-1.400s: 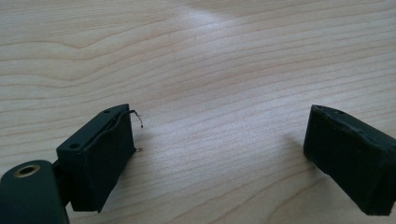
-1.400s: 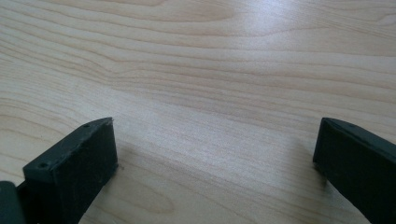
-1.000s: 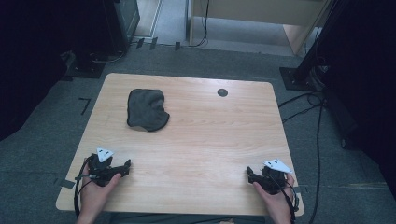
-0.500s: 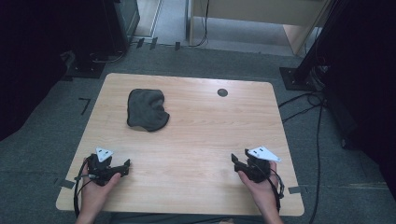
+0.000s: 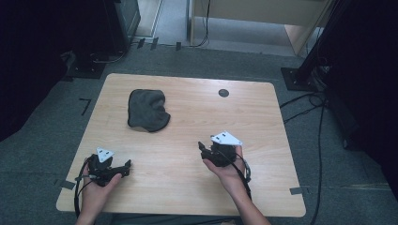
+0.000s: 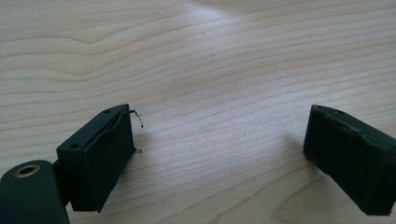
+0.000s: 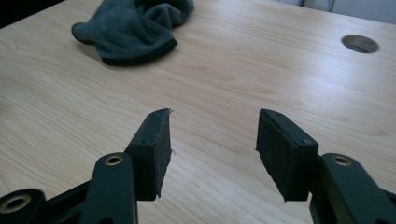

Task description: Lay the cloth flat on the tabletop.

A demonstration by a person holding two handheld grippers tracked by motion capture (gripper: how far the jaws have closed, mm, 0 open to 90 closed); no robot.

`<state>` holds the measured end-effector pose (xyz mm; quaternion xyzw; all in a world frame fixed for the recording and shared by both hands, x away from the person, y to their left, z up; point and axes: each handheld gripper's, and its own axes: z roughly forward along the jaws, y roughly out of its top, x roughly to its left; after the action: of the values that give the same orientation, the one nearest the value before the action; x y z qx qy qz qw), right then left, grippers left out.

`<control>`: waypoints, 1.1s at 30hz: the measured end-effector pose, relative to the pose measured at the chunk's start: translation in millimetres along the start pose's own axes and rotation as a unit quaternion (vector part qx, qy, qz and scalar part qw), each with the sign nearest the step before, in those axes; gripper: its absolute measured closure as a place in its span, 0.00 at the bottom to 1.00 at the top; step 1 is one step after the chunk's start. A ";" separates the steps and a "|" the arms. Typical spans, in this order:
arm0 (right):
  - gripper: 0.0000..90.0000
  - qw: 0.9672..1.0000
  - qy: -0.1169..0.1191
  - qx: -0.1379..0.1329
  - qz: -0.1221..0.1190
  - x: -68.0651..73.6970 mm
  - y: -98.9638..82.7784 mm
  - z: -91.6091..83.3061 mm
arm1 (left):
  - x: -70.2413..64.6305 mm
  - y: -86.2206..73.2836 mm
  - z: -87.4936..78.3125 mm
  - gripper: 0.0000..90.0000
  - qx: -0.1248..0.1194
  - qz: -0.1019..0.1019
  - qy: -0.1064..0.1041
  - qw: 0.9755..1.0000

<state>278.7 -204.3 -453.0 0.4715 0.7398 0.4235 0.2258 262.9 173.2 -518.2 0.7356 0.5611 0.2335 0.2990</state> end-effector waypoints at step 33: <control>0.66 0.996 0.069 0.014 -0.048 67.8 28.6 106.2 | -1.6 -0.8 -0.7 0.09 0.000 0.009 -0.009 1.000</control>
<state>340.3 -94.5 -481.8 0.4081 0.7812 0.4335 0.1876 261.5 171.9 -518.3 0.7427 0.5519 0.2295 0.3021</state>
